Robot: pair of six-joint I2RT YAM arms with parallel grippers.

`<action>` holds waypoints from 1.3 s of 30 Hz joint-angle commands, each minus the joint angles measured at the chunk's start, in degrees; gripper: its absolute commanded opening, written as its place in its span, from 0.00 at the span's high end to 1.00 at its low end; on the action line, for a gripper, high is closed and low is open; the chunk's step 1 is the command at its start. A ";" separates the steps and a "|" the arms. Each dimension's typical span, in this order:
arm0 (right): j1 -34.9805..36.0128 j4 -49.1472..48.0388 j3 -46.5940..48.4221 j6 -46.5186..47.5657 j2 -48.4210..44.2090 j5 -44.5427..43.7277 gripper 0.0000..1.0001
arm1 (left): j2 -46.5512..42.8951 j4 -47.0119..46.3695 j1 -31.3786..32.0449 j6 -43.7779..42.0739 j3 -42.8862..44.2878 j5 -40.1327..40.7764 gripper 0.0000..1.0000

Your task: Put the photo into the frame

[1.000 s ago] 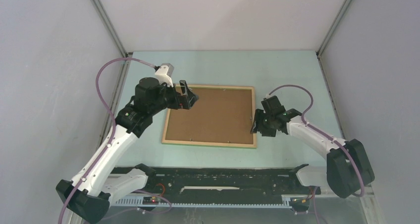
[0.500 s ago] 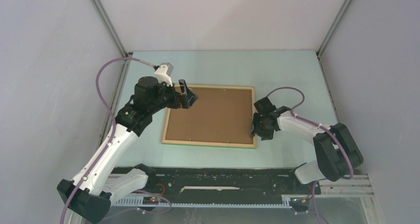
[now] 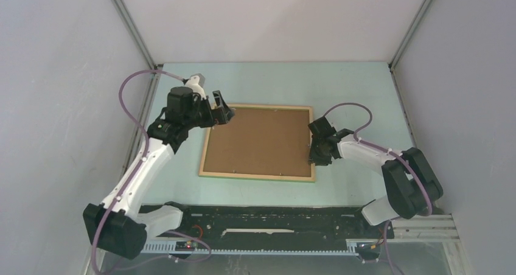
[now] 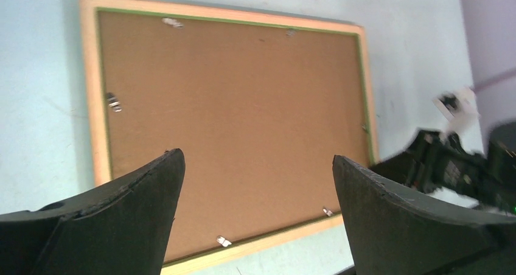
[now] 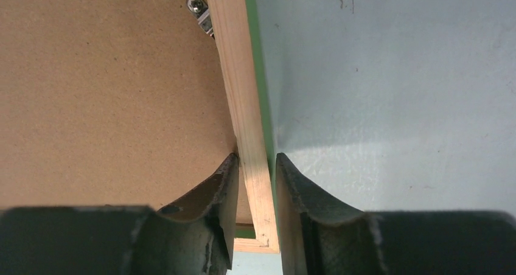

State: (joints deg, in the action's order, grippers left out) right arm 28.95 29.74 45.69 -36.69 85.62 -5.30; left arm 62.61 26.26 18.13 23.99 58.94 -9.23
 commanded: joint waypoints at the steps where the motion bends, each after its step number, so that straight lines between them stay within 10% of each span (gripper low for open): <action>1: -1.07 -2.97 -4.79 -0.67 -0.33 -7.11 0.69 | 4.95 -0.43 -6.68 3.73 -0.67 -0.93 0.00; 8: -5.70 -6.96 -8.88 0.14 -5.08 -0.59 0.85 | 24.74 3.50 -16.42 7.63 3.45 -8.78 0.12; 15: -5.92 -8.69 -9.48 1.40 -5.37 2.20 0.84 | 36.53 12.62 -17.12 8.33 10.41 2.74 0.26; 39: -5.49 -9.52 -9.48 2.66 -5.12 3.97 0.84 | 50.30 17.96 -12.97 11.23 26.60 11.11 0.37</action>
State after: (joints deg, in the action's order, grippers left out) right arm 23.70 20.23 37.78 -34.11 79.40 0.51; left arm 112.64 45.01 4.84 33.69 84.88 1.04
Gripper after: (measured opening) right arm 0.242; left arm 0.657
